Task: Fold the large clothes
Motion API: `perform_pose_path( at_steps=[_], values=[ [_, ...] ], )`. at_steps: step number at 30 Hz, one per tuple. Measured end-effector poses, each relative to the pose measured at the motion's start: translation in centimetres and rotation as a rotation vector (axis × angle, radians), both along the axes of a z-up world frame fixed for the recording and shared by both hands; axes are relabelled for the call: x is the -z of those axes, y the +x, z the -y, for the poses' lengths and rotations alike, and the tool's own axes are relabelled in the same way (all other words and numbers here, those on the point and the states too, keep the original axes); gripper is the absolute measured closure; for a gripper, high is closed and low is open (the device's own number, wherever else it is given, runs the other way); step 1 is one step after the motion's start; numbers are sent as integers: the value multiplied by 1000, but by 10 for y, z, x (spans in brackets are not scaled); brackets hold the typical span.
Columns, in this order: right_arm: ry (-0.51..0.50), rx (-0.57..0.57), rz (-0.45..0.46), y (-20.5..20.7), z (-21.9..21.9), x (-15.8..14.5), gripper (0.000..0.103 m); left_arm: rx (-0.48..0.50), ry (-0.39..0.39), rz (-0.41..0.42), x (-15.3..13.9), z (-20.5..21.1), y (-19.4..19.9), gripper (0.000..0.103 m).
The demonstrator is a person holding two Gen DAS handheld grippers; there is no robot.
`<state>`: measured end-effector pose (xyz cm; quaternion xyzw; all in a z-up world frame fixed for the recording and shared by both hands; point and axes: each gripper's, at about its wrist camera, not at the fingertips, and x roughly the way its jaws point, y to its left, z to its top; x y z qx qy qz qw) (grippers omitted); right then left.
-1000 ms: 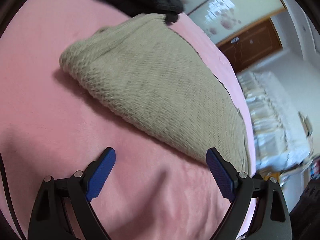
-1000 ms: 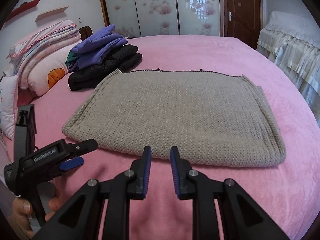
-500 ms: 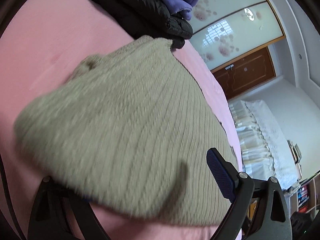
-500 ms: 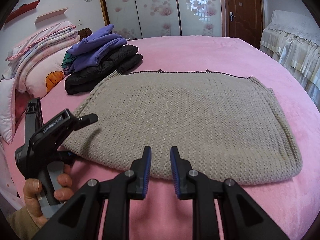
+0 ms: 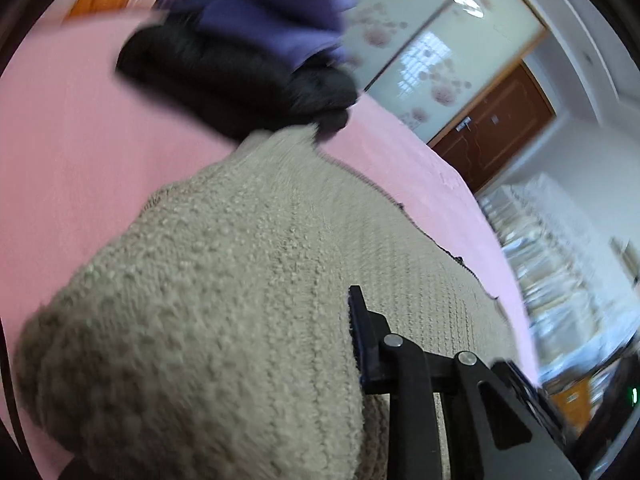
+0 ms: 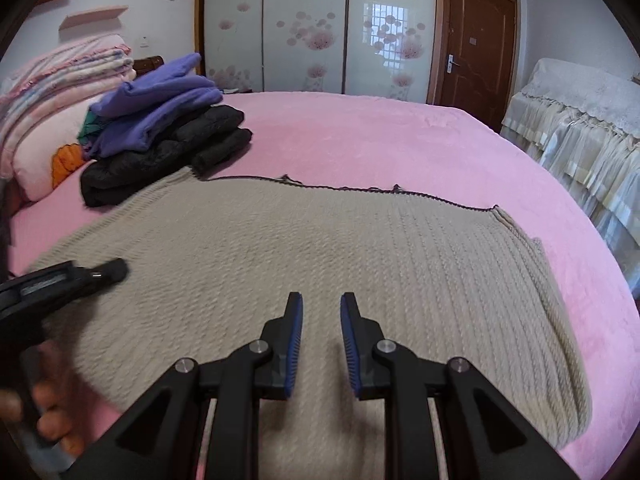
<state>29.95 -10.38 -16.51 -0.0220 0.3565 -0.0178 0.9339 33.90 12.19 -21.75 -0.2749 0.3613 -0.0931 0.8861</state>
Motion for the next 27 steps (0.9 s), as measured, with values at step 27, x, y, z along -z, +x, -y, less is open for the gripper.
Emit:
perform_pose_path(
  at_steps=[27],
  values=[
    [210,295,-92,-87,161,-11,94,451,484,338,-108,276,-42,83]
  ],
)
